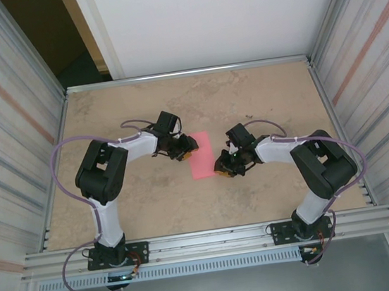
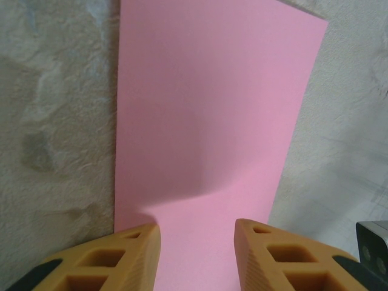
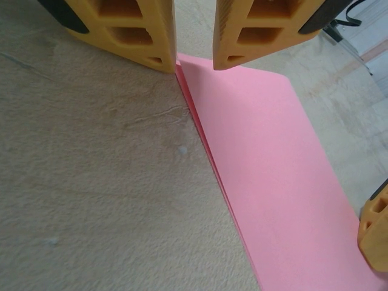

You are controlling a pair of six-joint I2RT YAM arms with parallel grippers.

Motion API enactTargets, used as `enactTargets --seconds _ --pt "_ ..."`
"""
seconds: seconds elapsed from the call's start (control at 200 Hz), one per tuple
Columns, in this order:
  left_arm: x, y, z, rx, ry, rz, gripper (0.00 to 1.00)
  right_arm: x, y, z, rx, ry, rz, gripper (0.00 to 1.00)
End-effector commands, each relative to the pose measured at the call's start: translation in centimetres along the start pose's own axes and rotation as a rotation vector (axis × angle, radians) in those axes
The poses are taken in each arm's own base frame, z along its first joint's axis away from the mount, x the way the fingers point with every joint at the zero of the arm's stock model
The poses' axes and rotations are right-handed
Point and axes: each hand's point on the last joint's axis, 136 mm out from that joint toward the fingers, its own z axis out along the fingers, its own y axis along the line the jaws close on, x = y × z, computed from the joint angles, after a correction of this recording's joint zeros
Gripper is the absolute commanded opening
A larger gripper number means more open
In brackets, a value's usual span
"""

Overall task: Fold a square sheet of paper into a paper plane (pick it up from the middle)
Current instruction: Fold the triangle a second time at the center of the table.

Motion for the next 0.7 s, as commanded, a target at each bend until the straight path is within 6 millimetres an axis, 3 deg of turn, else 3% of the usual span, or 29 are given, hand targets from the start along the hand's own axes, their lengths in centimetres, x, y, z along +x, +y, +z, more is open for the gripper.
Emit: enactTargets --seconds 0.0,0.697 --pt "1.6 4.9 1.5 -0.142 0.047 -0.073 0.39 0.0 1.1 0.2 -0.027 0.016 -0.033 0.21" --pt "1.5 4.6 1.4 -0.127 0.05 -0.069 0.39 -1.6 1.6 0.3 -0.063 -0.023 -0.002 0.16"
